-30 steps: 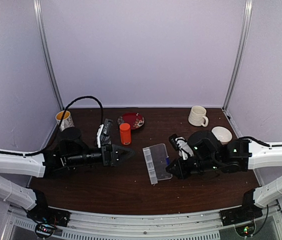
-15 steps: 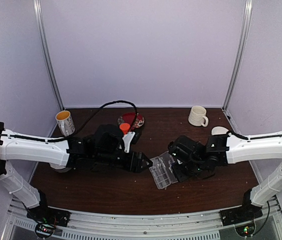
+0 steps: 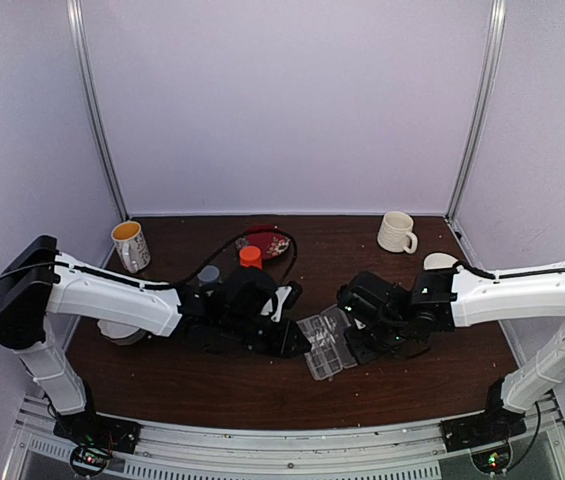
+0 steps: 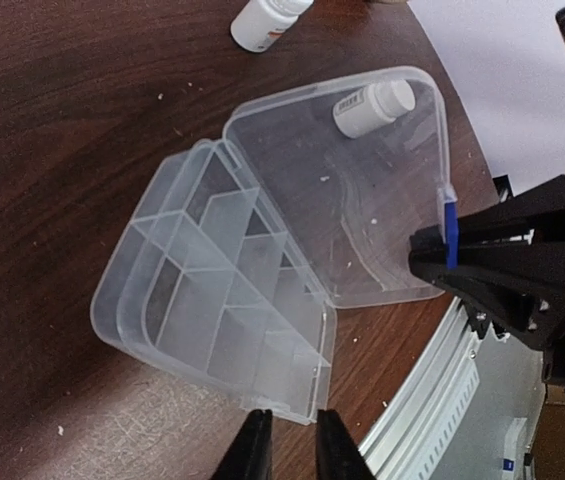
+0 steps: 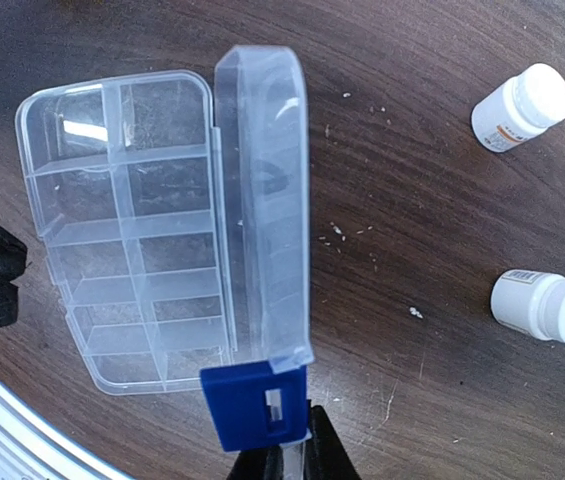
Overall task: Sort the pills into containers
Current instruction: Open the lid of the pill container, then adjust the lid of the pill container.
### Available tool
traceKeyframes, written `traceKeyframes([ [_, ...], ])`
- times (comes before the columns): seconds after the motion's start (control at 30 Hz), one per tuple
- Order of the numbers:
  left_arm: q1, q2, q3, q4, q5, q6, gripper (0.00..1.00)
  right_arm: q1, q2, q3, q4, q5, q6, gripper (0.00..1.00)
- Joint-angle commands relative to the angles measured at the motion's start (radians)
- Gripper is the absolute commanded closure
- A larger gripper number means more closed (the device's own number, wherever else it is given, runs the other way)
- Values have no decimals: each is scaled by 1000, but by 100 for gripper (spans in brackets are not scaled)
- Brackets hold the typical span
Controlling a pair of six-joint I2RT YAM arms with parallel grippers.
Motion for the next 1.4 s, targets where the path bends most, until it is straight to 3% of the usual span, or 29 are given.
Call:
traceKeyframes([
  [0.0,-4,-2,35,69,17,-22,84,-6,7,4,12,-29,26,92],
  [0.27,-1,119,112,-51,12,-58,85,-8,0,6,13,-100,66,89],
  [0.53,22,200,123,-59,60,-61,86,-61,-30,-97,122,-209,93,82],
  [0.77,22,222,144,-92,50,-48,84,-102,-65,-153,163,-219,73,60],
  [1.03,24,252,187,-194,0,-33,82,-180,-128,-305,323,-343,90,61],
  [1.37,42,285,252,-308,-45,-1,79,-218,-234,-387,355,-309,78,65],
])
